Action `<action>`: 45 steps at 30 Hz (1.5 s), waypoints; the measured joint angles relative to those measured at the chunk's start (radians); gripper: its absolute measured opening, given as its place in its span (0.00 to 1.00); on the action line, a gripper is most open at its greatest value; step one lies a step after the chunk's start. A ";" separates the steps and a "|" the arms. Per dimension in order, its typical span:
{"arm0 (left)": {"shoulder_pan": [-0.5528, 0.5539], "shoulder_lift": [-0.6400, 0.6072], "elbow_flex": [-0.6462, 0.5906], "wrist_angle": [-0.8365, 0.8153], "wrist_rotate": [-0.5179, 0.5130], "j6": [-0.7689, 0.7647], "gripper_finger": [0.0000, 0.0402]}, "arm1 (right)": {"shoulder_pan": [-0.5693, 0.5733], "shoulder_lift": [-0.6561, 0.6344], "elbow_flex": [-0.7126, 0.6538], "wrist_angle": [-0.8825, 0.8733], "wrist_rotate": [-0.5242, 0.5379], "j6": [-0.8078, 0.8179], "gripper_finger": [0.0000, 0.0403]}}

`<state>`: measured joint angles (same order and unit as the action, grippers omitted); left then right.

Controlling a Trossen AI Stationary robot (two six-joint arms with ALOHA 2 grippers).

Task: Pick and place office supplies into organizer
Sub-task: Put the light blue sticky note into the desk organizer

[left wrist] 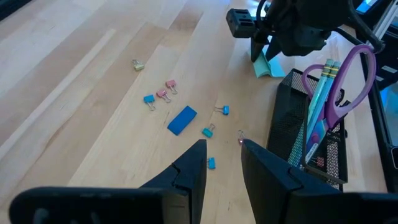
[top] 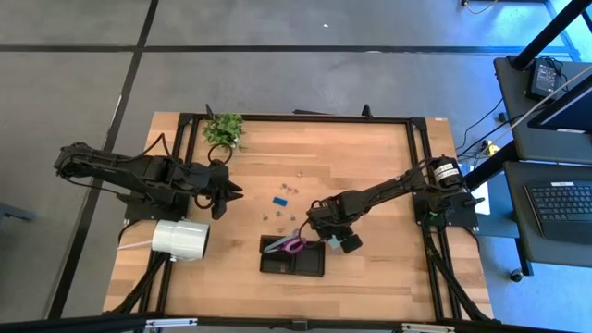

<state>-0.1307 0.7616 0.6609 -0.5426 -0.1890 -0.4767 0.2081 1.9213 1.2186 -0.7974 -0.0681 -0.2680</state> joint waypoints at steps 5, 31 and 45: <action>0.000 0.000 0.000 0.000 0.000 0.000 0.24 | 0.000 -0.001 0.001 -0.010 -0.005 0.004 0.35; 0.000 0.000 0.000 0.000 0.000 0.000 0.24 | 0.000 -0.005 0.094 -0.108 -0.011 0.053 0.35; 0.000 0.000 0.000 0.000 0.000 0.000 0.24 | 0.000 -0.005 0.067 -0.079 -0.012 0.047 0.32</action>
<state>-0.1307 0.7618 0.6605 -0.5430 -0.1890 -0.4767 0.2079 1.9160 1.2858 -0.8764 -0.0803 -0.2206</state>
